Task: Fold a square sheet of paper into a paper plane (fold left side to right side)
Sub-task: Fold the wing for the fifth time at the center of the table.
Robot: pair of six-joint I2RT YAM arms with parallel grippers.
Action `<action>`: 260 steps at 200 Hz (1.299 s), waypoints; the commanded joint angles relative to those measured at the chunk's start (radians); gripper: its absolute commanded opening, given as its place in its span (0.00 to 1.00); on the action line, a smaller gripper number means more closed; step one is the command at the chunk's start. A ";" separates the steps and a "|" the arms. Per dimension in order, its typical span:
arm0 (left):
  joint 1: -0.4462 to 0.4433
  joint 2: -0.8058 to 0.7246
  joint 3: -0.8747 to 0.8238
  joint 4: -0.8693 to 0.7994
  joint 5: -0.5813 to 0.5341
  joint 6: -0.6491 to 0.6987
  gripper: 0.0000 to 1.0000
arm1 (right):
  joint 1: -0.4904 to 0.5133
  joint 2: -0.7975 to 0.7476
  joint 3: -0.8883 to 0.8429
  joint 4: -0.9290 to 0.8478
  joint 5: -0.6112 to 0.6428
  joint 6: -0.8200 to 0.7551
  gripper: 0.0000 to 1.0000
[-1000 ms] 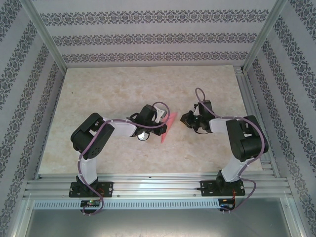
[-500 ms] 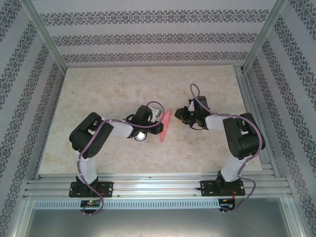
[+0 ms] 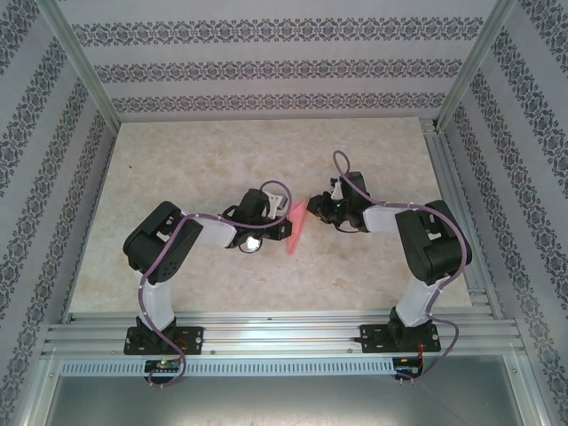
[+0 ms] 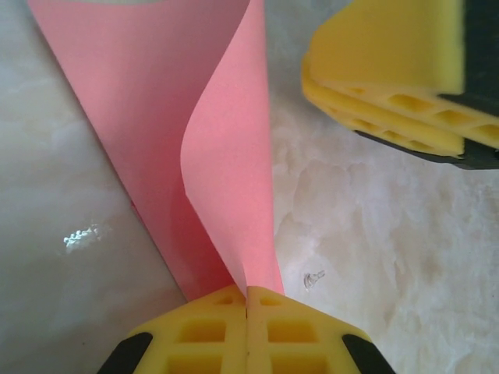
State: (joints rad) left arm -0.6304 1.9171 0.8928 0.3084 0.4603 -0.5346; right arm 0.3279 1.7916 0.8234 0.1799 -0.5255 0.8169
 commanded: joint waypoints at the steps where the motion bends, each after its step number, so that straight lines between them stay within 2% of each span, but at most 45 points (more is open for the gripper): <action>1: 0.004 -0.021 0.005 0.041 0.037 -0.011 0.02 | 0.013 0.039 0.013 0.039 -0.019 0.013 0.18; 70: -0.038 -0.002 0.011 0.056 0.051 -0.044 0.02 | 0.013 0.047 -0.030 0.072 -0.004 0.031 0.16; 116: -0.061 -0.001 0.012 0.050 0.042 -0.054 0.02 | -0.001 0.025 -0.093 0.153 -0.011 0.053 0.22; 177: -0.064 0.012 -0.031 0.069 -0.020 -0.089 0.01 | -0.048 -0.086 -0.127 0.070 0.015 -0.004 0.25; 217: -0.064 0.017 -0.035 0.069 -0.032 -0.098 0.01 | -0.032 -0.125 -0.144 0.064 0.001 -0.004 0.21; 260: -0.064 0.018 -0.042 0.064 -0.034 -0.105 0.01 | 0.034 -0.168 -0.150 0.054 0.001 0.031 0.18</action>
State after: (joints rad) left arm -0.6842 1.9209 0.8696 0.3370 0.4454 -0.6262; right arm 0.3260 1.6726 0.6891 0.2371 -0.5251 0.8383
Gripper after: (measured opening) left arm 0.055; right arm 0.184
